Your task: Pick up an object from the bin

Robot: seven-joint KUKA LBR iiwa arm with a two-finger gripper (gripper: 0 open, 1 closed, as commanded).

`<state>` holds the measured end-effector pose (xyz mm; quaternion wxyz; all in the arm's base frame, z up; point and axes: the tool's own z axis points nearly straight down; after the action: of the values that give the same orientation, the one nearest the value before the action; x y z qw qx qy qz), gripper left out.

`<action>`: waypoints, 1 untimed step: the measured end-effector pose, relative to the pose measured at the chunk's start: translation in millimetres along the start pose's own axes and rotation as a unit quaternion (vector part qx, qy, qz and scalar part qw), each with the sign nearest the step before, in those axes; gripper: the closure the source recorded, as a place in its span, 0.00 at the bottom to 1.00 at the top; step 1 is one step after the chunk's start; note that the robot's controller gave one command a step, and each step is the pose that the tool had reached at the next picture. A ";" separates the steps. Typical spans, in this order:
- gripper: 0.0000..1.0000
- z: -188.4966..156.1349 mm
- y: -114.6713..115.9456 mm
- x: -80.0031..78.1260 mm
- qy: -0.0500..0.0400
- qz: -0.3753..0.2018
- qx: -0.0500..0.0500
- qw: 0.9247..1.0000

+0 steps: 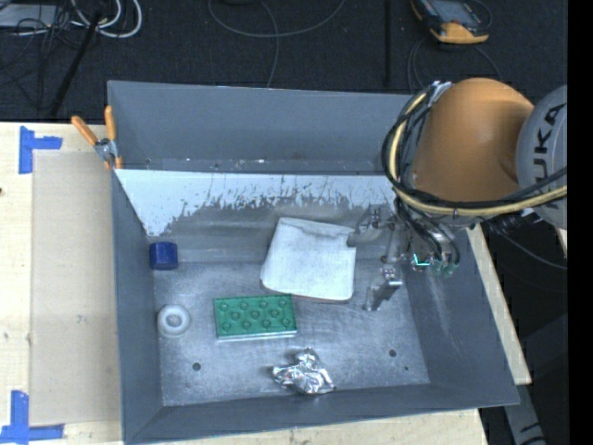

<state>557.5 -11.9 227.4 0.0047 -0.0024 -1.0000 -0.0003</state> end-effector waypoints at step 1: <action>0.00 151.2 101.8 17.3 -0.015 -0.182 0.003 0.983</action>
Offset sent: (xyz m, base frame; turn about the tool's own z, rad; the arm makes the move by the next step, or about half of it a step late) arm -0.0254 0.1029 -0.1574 -0.3703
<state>539.3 90.1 76.4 -0.0100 0.1792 -0.9838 0.0020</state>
